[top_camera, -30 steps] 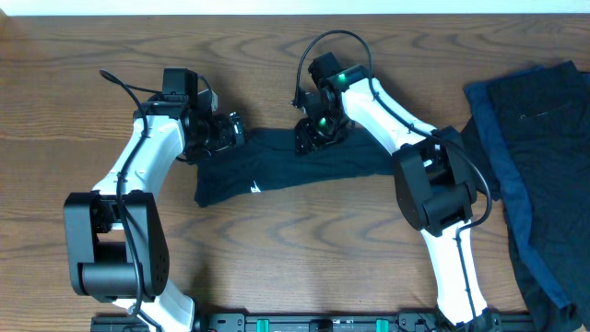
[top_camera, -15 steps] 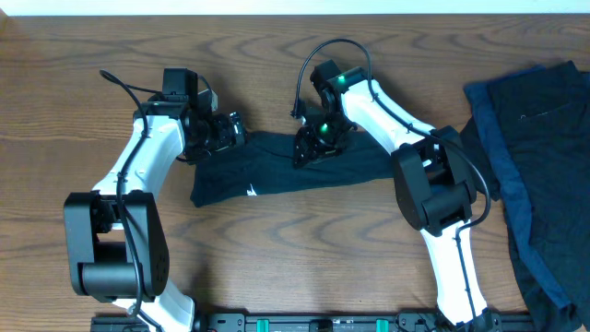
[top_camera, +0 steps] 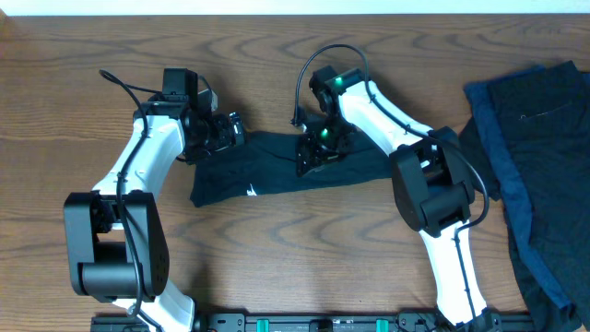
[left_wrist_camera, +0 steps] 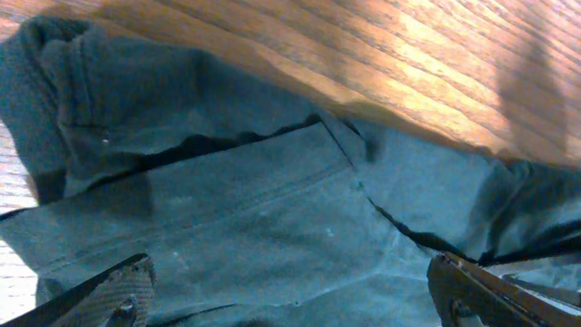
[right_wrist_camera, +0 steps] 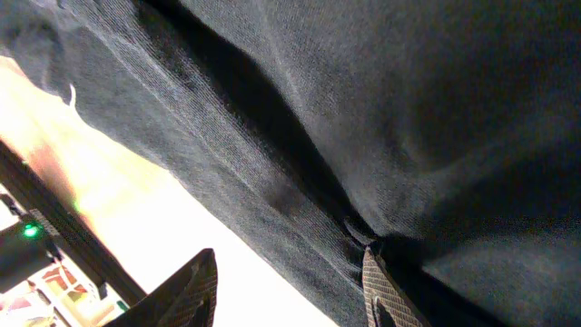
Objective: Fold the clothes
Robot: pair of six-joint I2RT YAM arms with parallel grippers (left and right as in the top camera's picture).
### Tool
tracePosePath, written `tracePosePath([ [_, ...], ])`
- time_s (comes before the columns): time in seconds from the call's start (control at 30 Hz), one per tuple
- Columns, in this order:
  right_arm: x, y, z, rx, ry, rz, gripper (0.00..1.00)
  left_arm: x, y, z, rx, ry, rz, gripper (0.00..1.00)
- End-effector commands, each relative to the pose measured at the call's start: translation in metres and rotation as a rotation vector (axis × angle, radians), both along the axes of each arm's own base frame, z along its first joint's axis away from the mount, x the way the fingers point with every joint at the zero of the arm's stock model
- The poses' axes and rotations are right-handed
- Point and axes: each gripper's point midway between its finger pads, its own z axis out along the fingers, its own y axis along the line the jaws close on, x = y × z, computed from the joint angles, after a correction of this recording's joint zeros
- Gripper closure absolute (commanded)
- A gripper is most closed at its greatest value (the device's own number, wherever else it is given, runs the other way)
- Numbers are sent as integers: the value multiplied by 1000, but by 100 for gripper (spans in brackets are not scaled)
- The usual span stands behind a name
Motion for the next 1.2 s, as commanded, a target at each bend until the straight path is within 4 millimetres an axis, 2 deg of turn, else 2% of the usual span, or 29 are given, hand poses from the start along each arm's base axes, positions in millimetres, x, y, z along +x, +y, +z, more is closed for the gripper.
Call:
tracePosePath([
  [0.0, -6, -1, -9, -28, -1, 36, 49, -6, 4, -11, 28, 26, -4, 3],
  [0.23, -16, 0, -10, -46, 24, 49, 48, -6, 4, -11, 28, 26, -4, 3],
  [0.43, -28, -7, -6, -69, 72, 69, 43, -6, 4, -11, 28, 26, -4, 3],
  [0.6, -12, -14, 5, -51, 58, 31, 42, -2, 3, -10, 28, 12, -4, 3],
  [0.77, 12, -22, 30, -29, 17, -10, 41, 2, 3, -6, 23, -3, -4, 3],
  [0.87, 27, -26, 36, -10, -23, -25, 39, 1, 0, -6, 15, 1, -6, 3],
  [0.97, 34, -33, 33, -16, -39, -38, 37, -1, -4, -6, 16, 7, -17, 3],
  [1.1, 38, -47, 13, -96, -76, -29, 36, -2, -11, -6, 16, 4, -35, 3],
  [1.17, 39, -46, 5, -93, -88, -28, 36, -1, -13, -6, 17, 1, -41, 3],
])
